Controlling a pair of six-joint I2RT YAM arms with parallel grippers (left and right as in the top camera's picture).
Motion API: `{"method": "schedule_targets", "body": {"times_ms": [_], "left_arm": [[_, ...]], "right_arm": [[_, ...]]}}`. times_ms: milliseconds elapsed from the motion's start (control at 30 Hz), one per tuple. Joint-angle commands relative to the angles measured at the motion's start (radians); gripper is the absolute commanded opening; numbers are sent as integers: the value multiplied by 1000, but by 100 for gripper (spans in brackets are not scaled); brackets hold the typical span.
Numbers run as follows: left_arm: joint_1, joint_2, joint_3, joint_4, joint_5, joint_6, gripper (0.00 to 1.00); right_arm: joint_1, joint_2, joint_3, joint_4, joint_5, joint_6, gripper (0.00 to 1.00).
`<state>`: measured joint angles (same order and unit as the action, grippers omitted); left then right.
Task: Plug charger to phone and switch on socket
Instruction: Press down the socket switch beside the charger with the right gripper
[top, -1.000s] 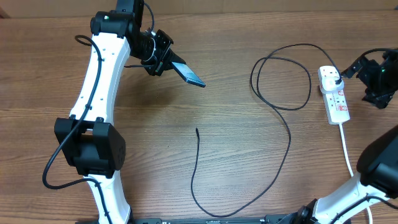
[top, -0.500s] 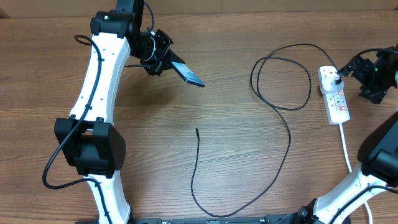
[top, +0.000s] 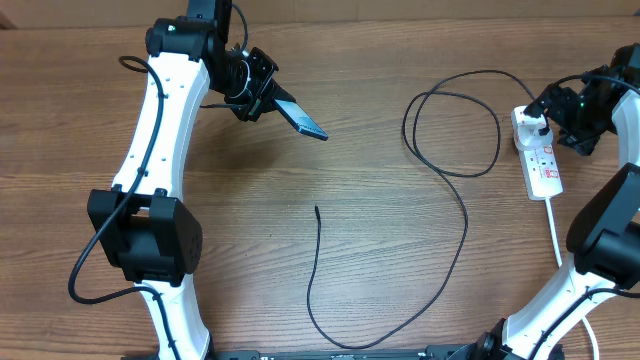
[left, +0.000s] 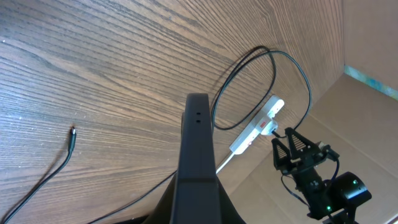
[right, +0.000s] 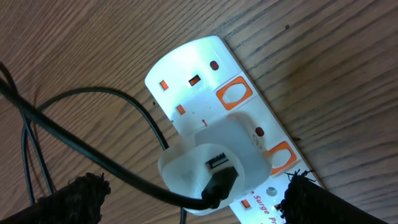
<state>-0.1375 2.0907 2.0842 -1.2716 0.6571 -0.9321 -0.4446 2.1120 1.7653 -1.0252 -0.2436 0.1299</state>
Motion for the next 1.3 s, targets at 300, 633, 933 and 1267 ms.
{"method": "schedule_targets", "body": {"times_ms": [300, 633, 933, 1267], "left_arm": [[-22, -18, 15, 8, -10, -3, 4], [-31, -18, 15, 24, -11, -11, 4], [-32, -18, 15, 27, -10, -11, 4], [-34, -18, 15, 27, -10, -14, 4]], "right_arm": [[0, 60, 21, 21, 7, -1, 90], [2, 111, 21, 16, -10, -1, 90], [20, 127, 19, 3, -35, -5, 90], [20, 127, 19, -17, -64, -5, 90]]}}
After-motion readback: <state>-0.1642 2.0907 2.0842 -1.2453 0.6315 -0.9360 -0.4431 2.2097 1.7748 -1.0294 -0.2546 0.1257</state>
